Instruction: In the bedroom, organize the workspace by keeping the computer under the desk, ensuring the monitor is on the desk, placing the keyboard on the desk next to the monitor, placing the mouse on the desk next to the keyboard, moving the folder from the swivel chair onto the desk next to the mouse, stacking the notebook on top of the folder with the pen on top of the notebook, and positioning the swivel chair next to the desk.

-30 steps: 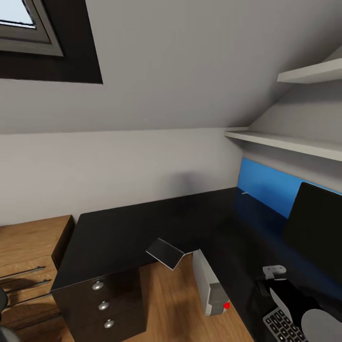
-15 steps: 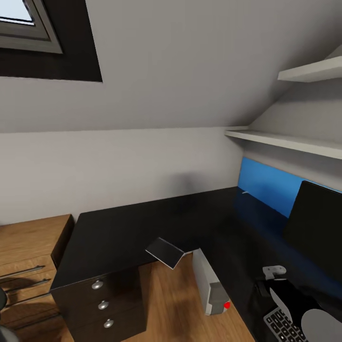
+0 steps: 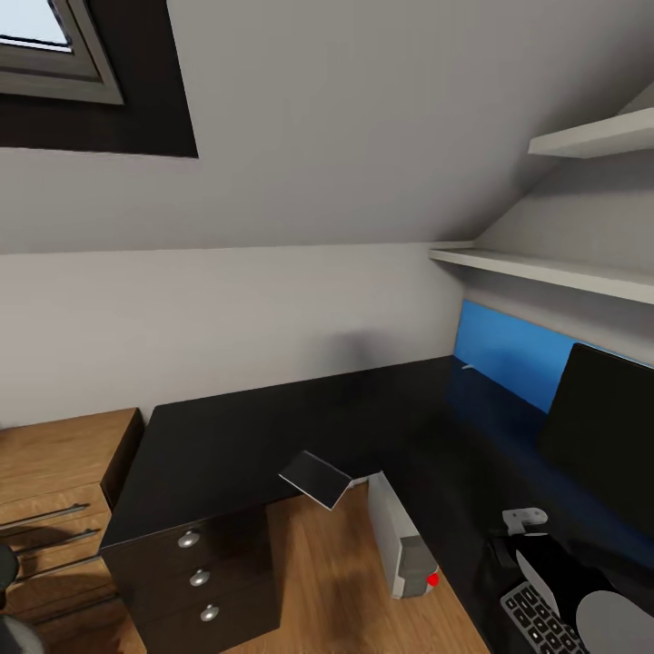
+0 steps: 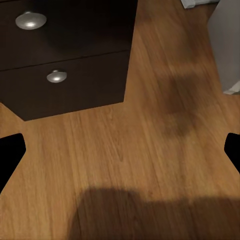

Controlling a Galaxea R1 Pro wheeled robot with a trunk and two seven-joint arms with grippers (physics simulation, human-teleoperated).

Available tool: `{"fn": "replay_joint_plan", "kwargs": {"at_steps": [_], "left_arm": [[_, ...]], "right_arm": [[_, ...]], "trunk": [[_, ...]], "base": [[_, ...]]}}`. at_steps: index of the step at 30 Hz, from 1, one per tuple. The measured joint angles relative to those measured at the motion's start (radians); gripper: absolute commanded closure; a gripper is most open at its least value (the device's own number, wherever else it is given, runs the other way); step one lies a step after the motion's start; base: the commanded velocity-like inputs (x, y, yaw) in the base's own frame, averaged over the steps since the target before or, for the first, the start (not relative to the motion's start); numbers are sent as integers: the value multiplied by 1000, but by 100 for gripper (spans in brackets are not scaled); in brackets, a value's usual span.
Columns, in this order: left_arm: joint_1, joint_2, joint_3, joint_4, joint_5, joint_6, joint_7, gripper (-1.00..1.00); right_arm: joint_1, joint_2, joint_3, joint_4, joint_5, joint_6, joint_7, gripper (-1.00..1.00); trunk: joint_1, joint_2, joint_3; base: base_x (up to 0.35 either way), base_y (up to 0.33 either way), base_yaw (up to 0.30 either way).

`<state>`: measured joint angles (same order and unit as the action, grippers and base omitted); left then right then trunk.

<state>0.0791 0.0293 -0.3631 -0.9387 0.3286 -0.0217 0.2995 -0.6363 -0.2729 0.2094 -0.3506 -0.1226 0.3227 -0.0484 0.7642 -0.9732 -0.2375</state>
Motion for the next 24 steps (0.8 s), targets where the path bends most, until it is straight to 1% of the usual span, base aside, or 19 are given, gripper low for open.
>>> {"fn": "replay_joint_plan", "kwargs": {"at_steps": [10,11,24], "left_arm": [[1,0,0,0,0,0,1,-100],[0,0,0,0,0,0,1,-100],[1,0,0,0,0,1,1,-100]], "right_arm": [[0,0,0,0,0,-1,0,100],[0,0,0,0,0,0,0,-100],[0,-1,0,-5,-4,-3,-2,-100]], "trunk": [[0,0,0],[0,0,0],[0,0,0]], "base": [[-1,0,0],[0,0,0],[0,0,0]]}}
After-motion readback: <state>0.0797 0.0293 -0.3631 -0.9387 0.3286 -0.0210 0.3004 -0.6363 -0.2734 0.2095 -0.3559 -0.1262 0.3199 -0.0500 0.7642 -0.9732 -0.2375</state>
